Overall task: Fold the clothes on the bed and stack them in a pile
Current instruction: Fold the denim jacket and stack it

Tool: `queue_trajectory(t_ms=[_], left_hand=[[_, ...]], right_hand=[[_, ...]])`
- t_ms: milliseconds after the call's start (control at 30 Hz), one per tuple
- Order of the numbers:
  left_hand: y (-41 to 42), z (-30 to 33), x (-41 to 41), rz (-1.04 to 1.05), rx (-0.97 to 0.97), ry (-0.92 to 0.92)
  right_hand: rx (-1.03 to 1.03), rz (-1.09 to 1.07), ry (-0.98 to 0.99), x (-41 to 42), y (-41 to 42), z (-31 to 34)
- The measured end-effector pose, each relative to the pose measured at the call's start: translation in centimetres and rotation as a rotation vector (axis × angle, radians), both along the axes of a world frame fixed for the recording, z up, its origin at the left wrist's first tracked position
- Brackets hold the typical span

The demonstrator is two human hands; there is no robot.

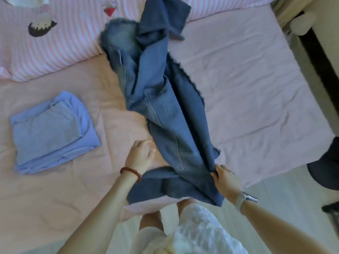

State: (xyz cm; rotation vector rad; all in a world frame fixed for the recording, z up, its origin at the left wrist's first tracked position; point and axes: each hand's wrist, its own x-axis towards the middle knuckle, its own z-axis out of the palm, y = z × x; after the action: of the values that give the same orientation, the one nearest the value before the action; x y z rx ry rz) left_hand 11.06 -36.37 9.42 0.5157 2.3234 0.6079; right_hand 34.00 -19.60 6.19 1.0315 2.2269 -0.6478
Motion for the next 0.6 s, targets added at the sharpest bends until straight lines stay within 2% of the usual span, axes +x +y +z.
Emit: queue_trajectory(t_ms=[67, 133, 300, 433, 533, 600], left_hand=[[2.7, 0.1, -0.8, -0.007, 0.022, 0.07], [5.2, -0.2, -1.3, -0.065, 0.016, 0.145], [9.9, -1.9, -2.3, -0.412, -0.08, 0.25], [11.3, -4.6, -3.3, -0.655, -0.362, 0.27], [10.5, -6.9, -4.9, -0.873, -0.644, 0.438], [10.3, -8.0, -6.0, -1.064, -0.747, 0.538]], right_hand=[[0.012, -0.073, -0.12, 3.3, 1.1, -0.6], [0.009, -0.132, -0.121, 4.3, 1.5, -1.0], [-0.04, -0.281, 0.197, 0.1, 2.7, -1.4], [0.033, -0.241, 0.303, -3.6, 3.9, -2.8], [-0.091, -0.162, 0.183, -5.2, 5.0, -4.2], [-0.196, -0.087, 0.09, -5.7, 5.3, -5.0]])
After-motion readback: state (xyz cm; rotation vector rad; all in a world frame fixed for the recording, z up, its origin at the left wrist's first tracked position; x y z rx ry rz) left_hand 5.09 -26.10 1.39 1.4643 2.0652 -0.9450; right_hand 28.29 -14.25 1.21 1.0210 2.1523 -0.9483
